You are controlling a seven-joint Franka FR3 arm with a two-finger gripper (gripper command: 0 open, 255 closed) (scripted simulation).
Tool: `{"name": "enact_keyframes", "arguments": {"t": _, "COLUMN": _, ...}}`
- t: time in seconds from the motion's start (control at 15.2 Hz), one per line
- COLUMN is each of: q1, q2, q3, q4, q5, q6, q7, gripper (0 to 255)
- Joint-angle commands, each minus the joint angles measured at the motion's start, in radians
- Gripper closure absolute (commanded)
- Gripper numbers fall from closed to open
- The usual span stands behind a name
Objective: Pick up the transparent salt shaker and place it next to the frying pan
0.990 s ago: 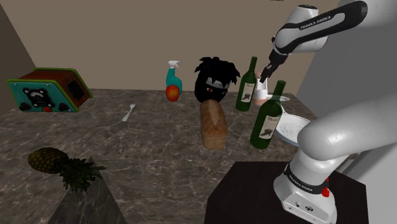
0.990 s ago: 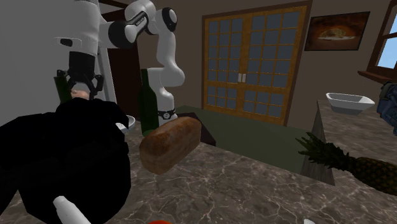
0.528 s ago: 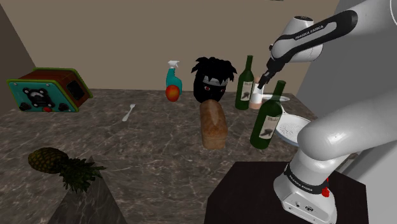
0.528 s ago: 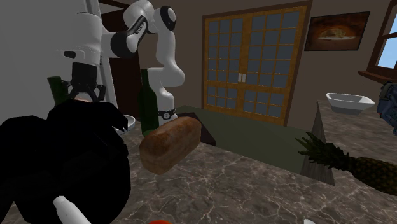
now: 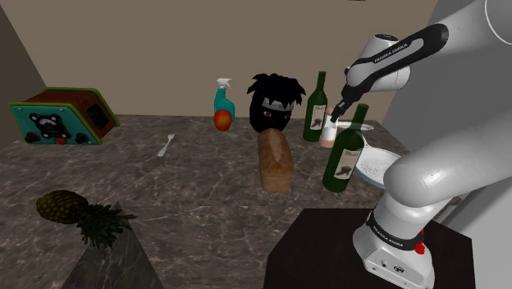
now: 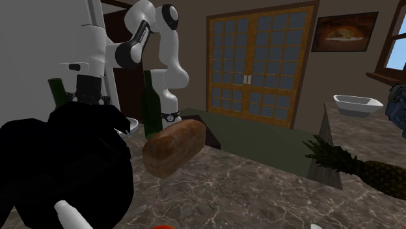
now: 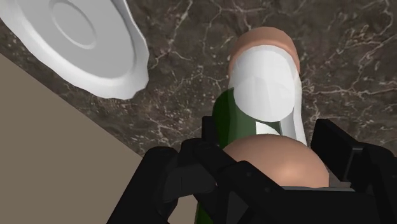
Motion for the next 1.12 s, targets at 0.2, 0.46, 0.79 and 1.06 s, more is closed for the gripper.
{"name": "enact_keyframes", "arguments": {"t": 0.2, "q1": 0.001, "q2": 0.003, "q3": -0.001, "q4": 0.000, "q5": 0.000, "q6": 0.004, "q7": 0.000, "gripper": 255}}
{"name": "enact_keyframes", "arguments": {"t": 0.46, "q1": 0.001, "q2": 0.003, "q3": -0.001, "q4": 0.000, "q5": 0.000, "q6": 0.004, "q7": 0.000, "gripper": 0}}
{"name": "enact_keyframes", "arguments": {"t": 0.79, "q1": -0.008, "q2": -0.036, "q3": 0.011, "q4": 0.005, "q5": -0.006, "q6": -0.041, "q7": 0.005, "gripper": 0}}
{"name": "enact_keyframes", "arguments": {"t": 1.06, "q1": -0.027, "q2": -0.132, "q3": 0.043, "q4": 0.030, "q5": -0.012, "q6": -0.162, "q7": 0.013, "gripper": 0}}
